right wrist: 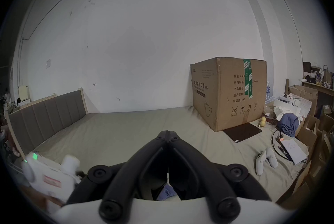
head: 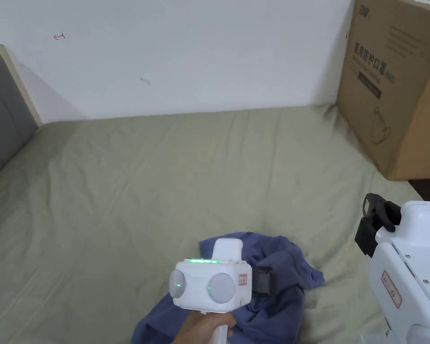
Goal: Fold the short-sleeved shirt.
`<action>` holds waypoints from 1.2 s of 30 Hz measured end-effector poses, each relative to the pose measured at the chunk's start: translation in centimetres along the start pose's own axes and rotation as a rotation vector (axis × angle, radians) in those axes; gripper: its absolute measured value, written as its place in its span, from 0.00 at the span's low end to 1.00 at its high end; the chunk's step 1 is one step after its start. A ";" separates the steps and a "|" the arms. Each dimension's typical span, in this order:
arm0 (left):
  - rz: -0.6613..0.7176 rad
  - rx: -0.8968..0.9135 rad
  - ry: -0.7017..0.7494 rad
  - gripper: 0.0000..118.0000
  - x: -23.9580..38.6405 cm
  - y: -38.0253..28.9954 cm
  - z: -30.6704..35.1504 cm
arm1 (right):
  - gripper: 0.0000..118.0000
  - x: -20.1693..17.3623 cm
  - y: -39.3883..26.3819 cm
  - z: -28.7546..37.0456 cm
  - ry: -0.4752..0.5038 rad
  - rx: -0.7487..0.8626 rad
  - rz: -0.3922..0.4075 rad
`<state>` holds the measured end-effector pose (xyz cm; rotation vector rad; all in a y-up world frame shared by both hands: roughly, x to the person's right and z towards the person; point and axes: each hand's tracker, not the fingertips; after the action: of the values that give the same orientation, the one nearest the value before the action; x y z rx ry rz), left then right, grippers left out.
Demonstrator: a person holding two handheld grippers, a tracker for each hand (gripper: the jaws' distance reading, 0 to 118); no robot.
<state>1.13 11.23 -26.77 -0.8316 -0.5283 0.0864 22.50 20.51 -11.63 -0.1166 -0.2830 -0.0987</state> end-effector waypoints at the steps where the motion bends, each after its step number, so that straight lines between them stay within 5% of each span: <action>1: -0.003 0.039 0.010 0.95 -0.1 0.5 1.4 | 0.00 -0.2 0.2 0.1 0.002 0.005 0.002; 7: -0.113 0.422 0.168 0.95 -2.3 3.8 10.9 | 0.00 -1.4 1.6 1.2 0.019 0.051 0.022; 15: -0.152 0.658 0.395 0.88 -7.2 4.0 15.8 | 0.00 -2.8 2.9 1.9 0.038 0.095 0.050; 17: -0.155 0.716 0.389 0.54 -8.1 3.5 16.4 | 0.00 -3.0 2.9 1.9 0.038 0.104 0.051; 19: -0.134 0.743 0.395 0.00 -8.2 3.2 16.7 | 0.00 -3.1 2.9 2.0 0.039 0.107 0.055; 27: -0.111 0.656 0.341 0.00 -9.0 3.0 15.9 | 0.00 -3.3 2.7 1.9 0.048 0.096 0.056; 36: 0.125 0.164 0.245 0.00 -12.9 -4.3 9.9 | 0.00 -2.8 1.0 1.6 0.049 0.053 0.050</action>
<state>-15.41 11.55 -23.53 -0.7026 -0.2354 0.1385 19.46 21.88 -11.05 -0.0685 -0.2336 -0.0439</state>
